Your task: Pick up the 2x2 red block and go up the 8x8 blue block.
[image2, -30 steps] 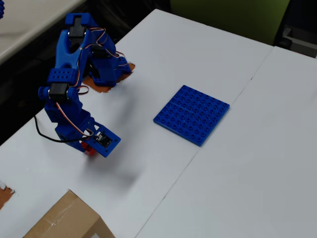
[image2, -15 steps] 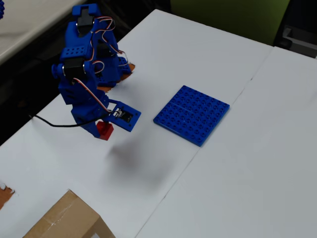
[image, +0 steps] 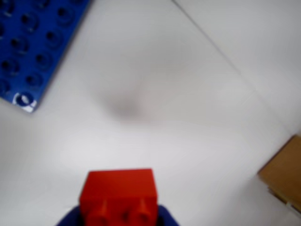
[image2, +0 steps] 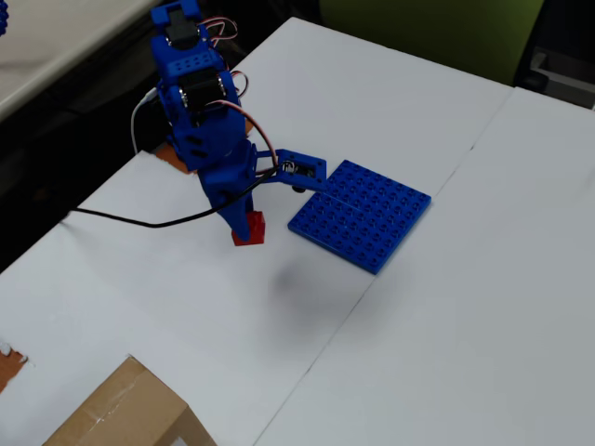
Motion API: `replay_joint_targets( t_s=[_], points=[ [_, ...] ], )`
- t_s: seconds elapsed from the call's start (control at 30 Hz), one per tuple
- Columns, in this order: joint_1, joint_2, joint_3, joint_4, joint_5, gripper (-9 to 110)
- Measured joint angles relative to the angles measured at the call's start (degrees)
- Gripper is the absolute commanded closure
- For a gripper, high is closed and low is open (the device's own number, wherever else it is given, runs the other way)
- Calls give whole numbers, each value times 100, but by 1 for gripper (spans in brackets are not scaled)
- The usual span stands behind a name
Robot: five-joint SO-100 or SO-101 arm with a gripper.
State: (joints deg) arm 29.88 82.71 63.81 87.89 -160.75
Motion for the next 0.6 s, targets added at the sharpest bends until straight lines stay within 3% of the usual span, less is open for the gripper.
replay_joint_targets(
  t_s=[0.6],
  points=[
    [-1336, 176, -316, 422, -1037, 101]
  ],
)
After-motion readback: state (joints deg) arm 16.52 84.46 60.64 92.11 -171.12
